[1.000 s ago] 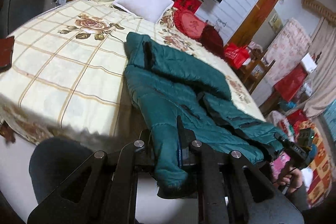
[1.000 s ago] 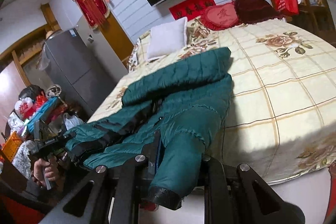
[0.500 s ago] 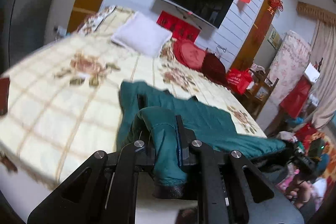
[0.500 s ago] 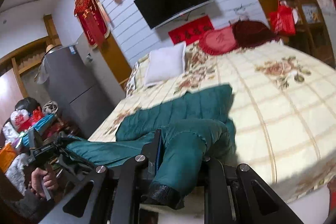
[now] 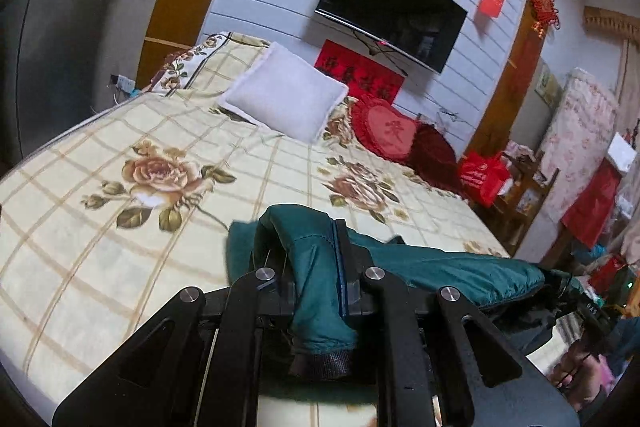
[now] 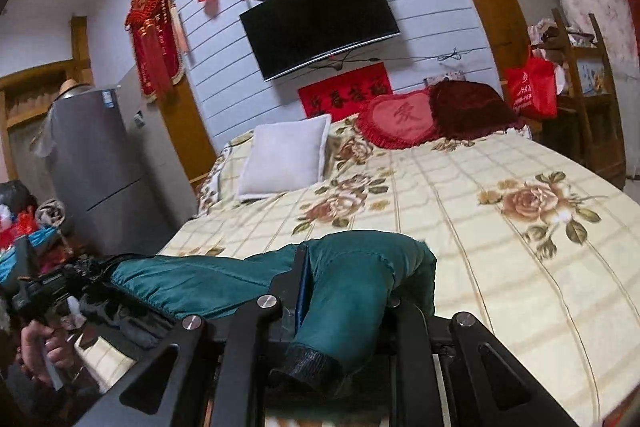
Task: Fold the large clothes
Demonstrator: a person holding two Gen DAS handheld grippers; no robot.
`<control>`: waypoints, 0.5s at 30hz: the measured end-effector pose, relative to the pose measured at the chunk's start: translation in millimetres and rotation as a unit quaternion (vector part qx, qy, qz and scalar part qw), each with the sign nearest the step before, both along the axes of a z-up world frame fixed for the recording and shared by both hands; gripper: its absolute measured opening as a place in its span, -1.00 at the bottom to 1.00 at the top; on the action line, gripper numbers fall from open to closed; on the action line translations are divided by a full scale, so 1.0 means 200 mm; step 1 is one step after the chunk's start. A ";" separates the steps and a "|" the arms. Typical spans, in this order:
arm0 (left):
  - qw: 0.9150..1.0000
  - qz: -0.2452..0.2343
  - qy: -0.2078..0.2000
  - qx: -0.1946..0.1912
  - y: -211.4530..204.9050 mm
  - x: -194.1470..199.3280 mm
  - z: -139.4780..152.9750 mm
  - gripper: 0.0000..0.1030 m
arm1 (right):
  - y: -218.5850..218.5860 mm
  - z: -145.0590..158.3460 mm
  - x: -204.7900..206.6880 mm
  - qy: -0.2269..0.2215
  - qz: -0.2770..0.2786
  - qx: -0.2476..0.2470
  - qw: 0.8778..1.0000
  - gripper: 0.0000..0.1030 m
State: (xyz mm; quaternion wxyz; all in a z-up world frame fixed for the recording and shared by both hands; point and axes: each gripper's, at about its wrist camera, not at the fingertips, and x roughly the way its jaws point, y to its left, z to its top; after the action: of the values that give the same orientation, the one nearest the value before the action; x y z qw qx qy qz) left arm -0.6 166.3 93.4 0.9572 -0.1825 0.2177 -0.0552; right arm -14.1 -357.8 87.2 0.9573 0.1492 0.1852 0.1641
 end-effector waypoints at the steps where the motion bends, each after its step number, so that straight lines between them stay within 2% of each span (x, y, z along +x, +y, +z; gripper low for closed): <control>1: 1.000 0.004 0.003 0.005 -0.01 0.05 -0.01 -0.78 | 0.01 0.00 0.08 0.000 -0.005 0.006 1.000 -0.68; 6: 0.999 0.025 0.026 0.031 -0.05 0.34 -0.12 -0.77 | 0.07 -0.07 0.40 0.027 -0.025 0.008 0.999 -0.68; 10: 0.997 0.049 0.058 0.023 -0.05 0.53 -0.28 -0.77 | 0.12 -0.17 0.60 0.055 -0.037 0.002 0.998 -0.68; 15: 0.994 0.068 0.089 0.015 -0.03 0.66 -0.40 -0.77 | 0.15 -0.28 0.78 0.078 -0.046 -0.005 0.996 -0.68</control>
State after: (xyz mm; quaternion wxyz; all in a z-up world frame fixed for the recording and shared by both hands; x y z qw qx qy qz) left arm 130.8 159.5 12.9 0.9381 -0.1870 0.2898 0.0300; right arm 142.8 -327.2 30.4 0.9471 0.1652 0.2533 0.1072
